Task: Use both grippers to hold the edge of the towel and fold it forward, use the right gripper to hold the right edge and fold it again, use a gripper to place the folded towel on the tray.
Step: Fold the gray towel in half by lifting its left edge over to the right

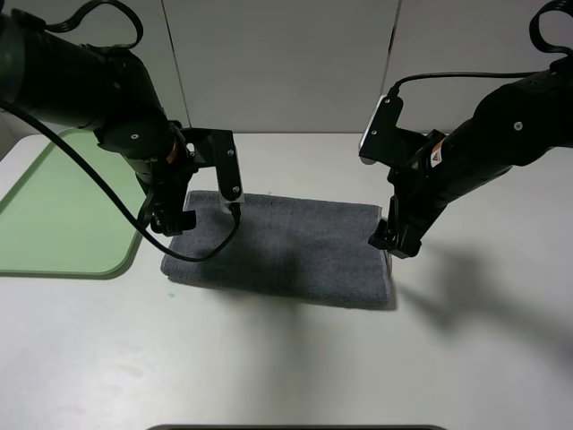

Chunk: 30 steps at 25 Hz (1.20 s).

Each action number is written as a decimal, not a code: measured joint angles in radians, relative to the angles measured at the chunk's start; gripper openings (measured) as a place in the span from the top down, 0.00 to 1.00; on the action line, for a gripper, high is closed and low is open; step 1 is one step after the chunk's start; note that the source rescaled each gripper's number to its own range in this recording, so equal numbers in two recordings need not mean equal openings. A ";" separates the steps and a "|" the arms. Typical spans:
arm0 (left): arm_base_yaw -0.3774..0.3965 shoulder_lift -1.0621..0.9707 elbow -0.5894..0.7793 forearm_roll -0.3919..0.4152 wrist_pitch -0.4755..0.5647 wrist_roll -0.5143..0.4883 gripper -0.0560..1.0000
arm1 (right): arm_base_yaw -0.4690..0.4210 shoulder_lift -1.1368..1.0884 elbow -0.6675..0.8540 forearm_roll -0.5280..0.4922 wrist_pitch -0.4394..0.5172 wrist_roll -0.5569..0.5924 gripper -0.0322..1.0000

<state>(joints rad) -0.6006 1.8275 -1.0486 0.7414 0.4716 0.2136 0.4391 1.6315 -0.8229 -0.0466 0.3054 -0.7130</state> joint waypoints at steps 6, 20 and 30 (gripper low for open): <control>0.000 0.000 0.000 0.000 0.000 0.000 0.00 | 0.000 0.000 0.000 0.000 0.000 0.000 0.00; -0.001 -0.024 0.000 0.000 0.045 -0.002 0.00 | 0.000 -0.015 0.000 0.000 0.043 0.108 0.00; -0.002 -0.141 -0.003 -0.017 0.056 -0.009 0.00 | 0.000 -0.067 0.000 -0.001 0.061 0.146 0.00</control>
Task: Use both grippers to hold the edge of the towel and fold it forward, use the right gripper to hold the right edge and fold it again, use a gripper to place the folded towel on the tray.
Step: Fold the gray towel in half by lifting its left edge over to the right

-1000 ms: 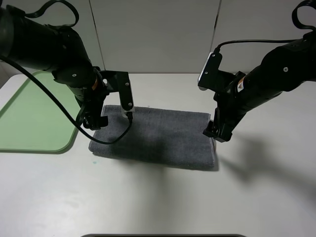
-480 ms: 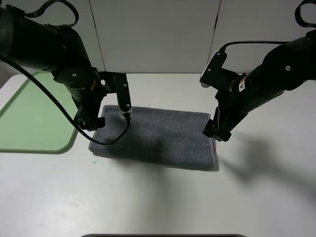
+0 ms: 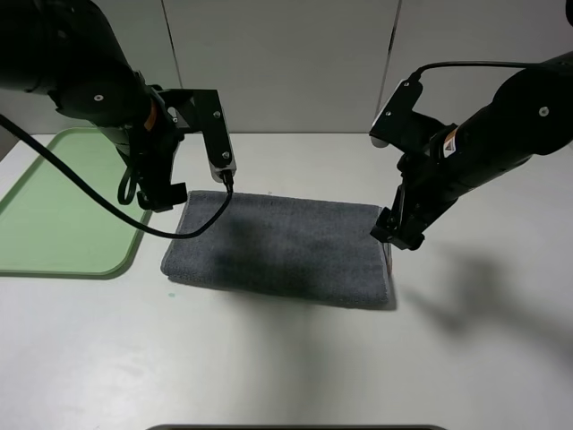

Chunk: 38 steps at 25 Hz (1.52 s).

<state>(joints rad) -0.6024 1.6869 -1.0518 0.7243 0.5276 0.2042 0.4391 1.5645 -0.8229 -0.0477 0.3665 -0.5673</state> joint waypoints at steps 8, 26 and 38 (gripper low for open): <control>0.000 -0.013 -0.001 -0.039 0.048 0.000 0.00 | 0.000 -0.001 0.000 0.000 0.034 0.073 0.00; 0.000 -0.013 -0.001 -0.105 0.126 -0.002 0.00 | 0.000 -0.305 0.000 -0.001 0.266 0.528 0.00; 0.000 -0.013 -0.001 -0.106 0.140 -0.002 0.00 | 0.000 -0.821 0.076 -0.012 0.378 0.709 0.00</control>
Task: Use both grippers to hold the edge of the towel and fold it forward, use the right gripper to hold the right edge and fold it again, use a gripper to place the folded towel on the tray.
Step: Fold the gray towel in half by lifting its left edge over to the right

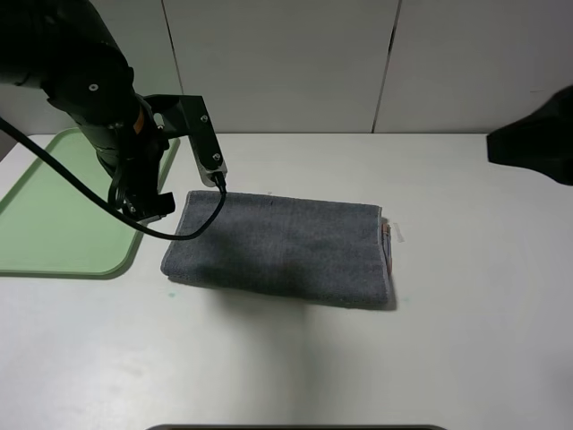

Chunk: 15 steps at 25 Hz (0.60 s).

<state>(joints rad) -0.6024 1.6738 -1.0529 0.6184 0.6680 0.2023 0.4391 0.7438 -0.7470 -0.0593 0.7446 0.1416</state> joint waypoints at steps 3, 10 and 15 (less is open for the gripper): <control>0.000 0.000 0.000 0.000 0.002 0.000 0.00 | 0.000 -0.115 0.054 -0.005 0.069 0.047 0.00; 0.000 0.000 0.000 0.000 0.002 0.000 0.00 | 0.000 -0.347 0.127 -0.009 0.232 0.086 0.00; 0.000 0.000 0.000 -0.001 0.002 0.000 0.00 | 0.000 -0.471 0.179 -0.014 0.336 0.087 0.00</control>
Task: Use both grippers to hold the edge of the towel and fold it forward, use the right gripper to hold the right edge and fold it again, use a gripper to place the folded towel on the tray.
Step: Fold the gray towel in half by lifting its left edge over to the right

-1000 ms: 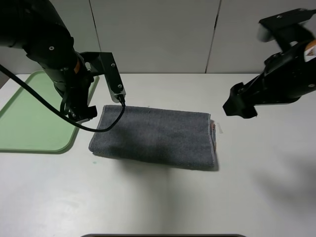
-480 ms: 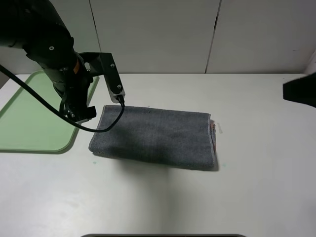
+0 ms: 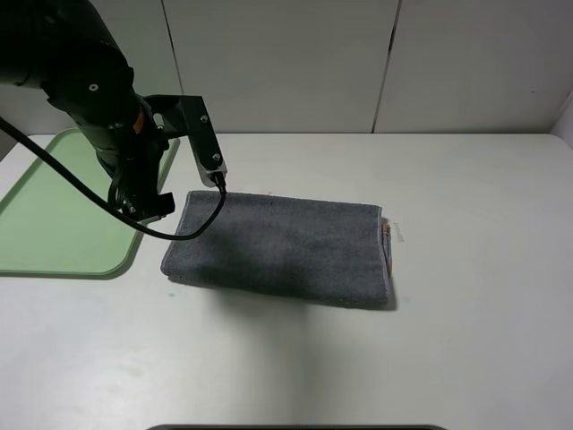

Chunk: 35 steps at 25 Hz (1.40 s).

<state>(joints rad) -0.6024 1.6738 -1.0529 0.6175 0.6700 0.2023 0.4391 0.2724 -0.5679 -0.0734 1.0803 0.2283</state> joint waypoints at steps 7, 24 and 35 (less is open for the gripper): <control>0.000 0.000 0.000 -0.006 0.000 -0.001 0.00 | 0.000 -0.148 0.048 -0.019 -0.007 0.000 0.00; 0.000 0.000 0.000 -0.008 0.000 -0.024 0.00 | -0.081 -0.233 0.071 -0.036 -0.048 0.000 0.00; 0.000 0.000 0.000 -0.025 -0.014 -0.026 0.00 | -0.416 -0.279 0.071 -0.047 -0.050 0.000 0.00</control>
<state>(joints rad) -0.6024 1.6738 -1.0529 0.5924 0.6557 0.1760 0.0236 -0.0062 -0.4965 -0.1201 1.0298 0.2287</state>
